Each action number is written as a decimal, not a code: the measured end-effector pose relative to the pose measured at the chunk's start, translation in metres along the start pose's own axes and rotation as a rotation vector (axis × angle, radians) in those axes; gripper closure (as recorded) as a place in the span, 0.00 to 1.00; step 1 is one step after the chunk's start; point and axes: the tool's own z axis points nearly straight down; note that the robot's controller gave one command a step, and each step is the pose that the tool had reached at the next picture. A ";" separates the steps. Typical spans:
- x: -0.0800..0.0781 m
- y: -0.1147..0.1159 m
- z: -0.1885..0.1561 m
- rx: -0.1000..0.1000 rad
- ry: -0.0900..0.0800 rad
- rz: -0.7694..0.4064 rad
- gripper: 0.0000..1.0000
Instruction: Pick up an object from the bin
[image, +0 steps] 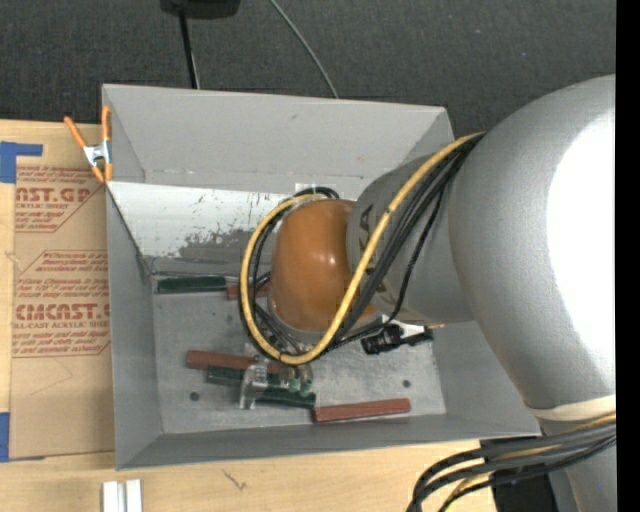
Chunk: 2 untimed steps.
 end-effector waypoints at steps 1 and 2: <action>-0.001 0.001 -0.013 -0.003 -0.006 0.001 1.00; 0.000 0.000 -0.019 -0.001 -0.002 0.001 1.00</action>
Offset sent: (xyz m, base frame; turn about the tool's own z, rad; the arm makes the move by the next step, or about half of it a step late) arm -0.0002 0.0000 0.0489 0.0000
